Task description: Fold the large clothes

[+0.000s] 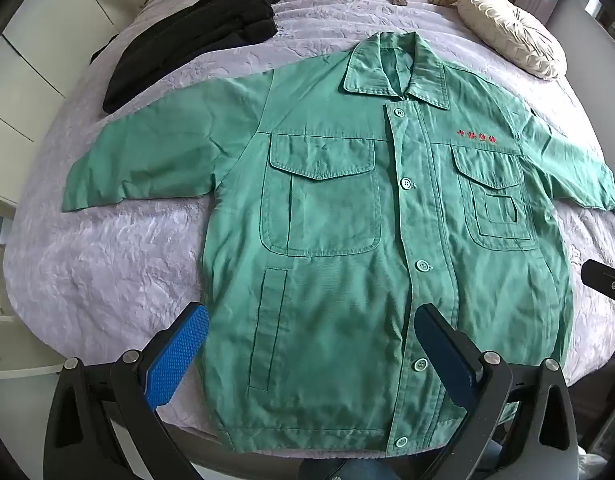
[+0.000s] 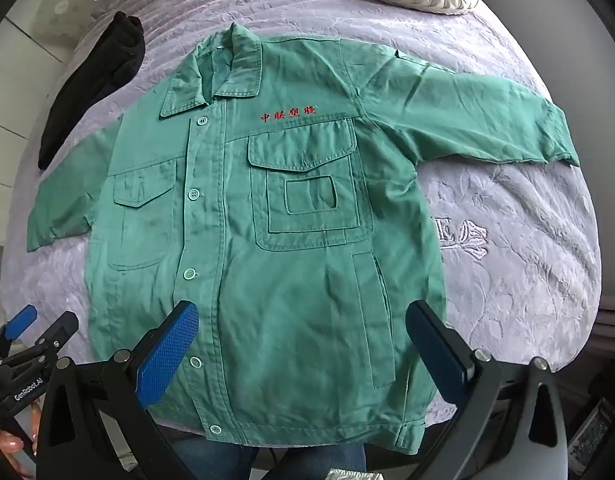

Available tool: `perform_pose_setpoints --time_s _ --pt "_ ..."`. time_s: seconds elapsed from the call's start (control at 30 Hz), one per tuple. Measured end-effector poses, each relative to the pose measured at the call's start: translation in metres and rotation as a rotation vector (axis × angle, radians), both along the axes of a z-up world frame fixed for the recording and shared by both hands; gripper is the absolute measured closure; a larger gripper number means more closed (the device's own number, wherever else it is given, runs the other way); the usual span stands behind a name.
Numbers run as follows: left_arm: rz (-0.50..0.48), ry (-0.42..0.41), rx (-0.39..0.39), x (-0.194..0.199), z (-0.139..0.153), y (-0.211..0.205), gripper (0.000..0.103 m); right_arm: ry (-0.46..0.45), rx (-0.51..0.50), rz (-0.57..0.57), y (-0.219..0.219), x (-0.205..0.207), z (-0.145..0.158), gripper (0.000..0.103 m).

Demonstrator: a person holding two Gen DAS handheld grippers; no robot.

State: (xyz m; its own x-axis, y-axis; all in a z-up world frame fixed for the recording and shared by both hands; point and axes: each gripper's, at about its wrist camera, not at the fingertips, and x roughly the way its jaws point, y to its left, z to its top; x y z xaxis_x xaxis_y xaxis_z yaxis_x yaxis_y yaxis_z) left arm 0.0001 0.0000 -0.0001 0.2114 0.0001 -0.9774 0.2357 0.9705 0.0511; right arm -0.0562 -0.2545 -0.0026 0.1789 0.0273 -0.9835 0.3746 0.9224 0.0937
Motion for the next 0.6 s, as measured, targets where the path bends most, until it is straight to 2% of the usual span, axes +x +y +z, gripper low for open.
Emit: perform_pose_setpoints --time_s 0.6 --pt "0.0 -0.003 -0.002 -0.0004 0.0001 0.0007 0.0 -0.002 -0.001 0.002 0.002 -0.0018 -0.0012 0.0"
